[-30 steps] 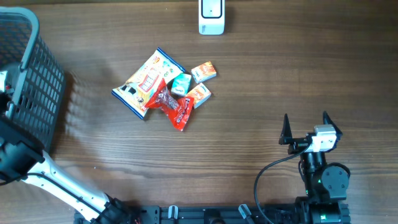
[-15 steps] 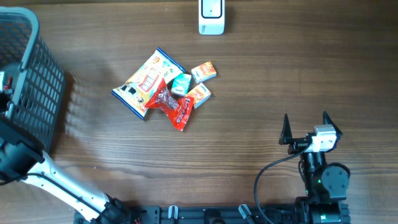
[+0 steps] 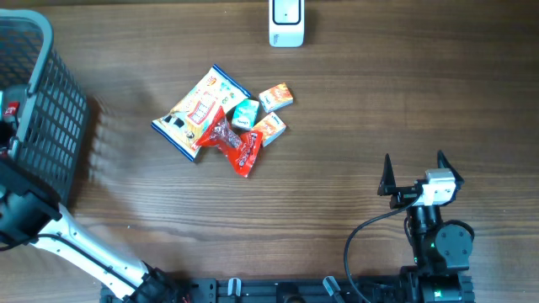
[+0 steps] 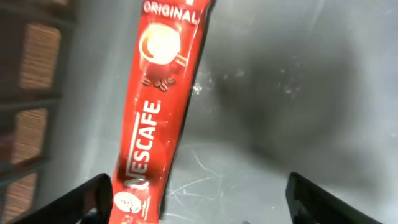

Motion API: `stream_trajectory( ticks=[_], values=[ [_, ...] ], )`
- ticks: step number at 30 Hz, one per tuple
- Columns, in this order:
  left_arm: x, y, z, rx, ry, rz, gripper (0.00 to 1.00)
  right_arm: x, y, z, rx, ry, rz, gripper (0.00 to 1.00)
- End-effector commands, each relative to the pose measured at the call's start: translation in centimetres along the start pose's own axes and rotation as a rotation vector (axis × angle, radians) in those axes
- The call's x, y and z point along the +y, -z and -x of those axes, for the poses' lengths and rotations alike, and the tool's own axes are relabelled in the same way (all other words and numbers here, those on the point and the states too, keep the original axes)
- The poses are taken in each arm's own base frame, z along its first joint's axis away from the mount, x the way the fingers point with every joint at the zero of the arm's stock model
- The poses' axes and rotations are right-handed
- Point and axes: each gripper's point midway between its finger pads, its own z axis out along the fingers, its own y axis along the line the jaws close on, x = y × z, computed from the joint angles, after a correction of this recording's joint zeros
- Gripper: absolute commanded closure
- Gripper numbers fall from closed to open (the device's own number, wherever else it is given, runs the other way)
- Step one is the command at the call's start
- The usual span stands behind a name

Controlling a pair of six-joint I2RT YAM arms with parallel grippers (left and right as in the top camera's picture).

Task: Scan the item barcode
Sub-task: 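Grasp the red Nescafe 3in1 stick with the left gripper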

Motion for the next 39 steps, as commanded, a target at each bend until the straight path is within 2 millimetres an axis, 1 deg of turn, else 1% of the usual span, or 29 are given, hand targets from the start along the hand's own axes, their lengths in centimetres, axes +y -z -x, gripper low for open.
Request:
stream_trajectory(
  ticks=[1, 7, 9, 14, 16, 19, 22, 23, 26, 28, 30, 31, 32, 36, 38, 39],
  values=[
    [1.0, 2.4, 0.3, -0.008, 0.001, 0.081, 0.13, -0.1, 0.0, 0.2, -0.009, 0.011, -0.003, 0.00],
    [1.7, 2.3, -0.2, 0.005, 0.012, 0.095, 0.13, -0.1, 0.0, 0.2, -0.009, 0.011, -0.003, 0.00],
    [1.8, 2.0, -0.7, 0.016, 0.010, 0.093, 0.11, -0.1, 0.0, 0.2, -0.009, 0.011, -0.003, 0.00],
    [2.8, 1.0, -2.0, 0.022, 0.041, 0.090, 0.11, -0.1, 0.0, 0.2, -0.009, 0.011, -0.003, 0.00],
    [2.3, 0.5, -2.3, 0.005, 0.052, 0.039, 0.07, -0.1, 0.0, 0.2, -0.009, 0.010, -0.003, 0.00],
    [1.3, -0.3, -2.5, -0.029, 0.069, -0.040, 0.07, -0.1, 0.0, 0.2, -0.009, 0.011, -0.003, 0.00],
    [0.9, -1.5, -3.3, -0.009, 0.065, -0.059, 0.09, -0.1, 0.0, 0.2, -0.009, 0.010, -0.003, 0.00],
    [0.7, -1.8, -3.6, 0.000, 0.051, -0.067, 0.12, -0.1, 0.0, 0.2, -0.009, 0.010, -0.003, 0.00],
    [0.2, -2.5, -4.2, 0.023, 0.049, -0.085, 0.13, -0.1, 0.0, 0.2, -0.009, 0.010, -0.003, 0.00],
    [0.0, -2.8, -4.4, 0.029, 0.050, -0.088, 0.17, -0.1, 0.0, 0.2, -0.009, 0.010, -0.003, 0.00],
    [0.1, -2.8, -4.2, 0.022, 0.049, -0.084, 0.30, -0.1, 0.0, 0.2, -0.009, 0.010, -0.003, 0.00],
    [0.1, -2.8, -4.1, 0.020, 0.049, -0.082, 0.34, -0.1, 0.0, 0.2, -0.009, 0.010, -0.003, 0.00],
    [0.1, -2.8, -4.1, 0.018, 0.047, -0.081, 0.36, -0.1, 0.0, 0.2, -0.009, 0.010, -0.003, 0.00],
    [0.6, -2.8, -3.2, -0.014, 0.045, -0.060, 0.36, -0.1, 0.0, 0.2, -0.009, 0.010, -0.003, 0.00],
    [0.6, -2.8, -2.8, -0.027, 0.043, -0.055, 0.42, -0.1, 0.0, 0.2, -0.009, 0.010, -0.003, 0.00],
    [0.6, -2.9, -2.6, -0.034, 0.042, -0.056, 0.48, -0.1, 0.0, 0.2, -0.009, 0.010, -0.003, 0.00]
  ],
)
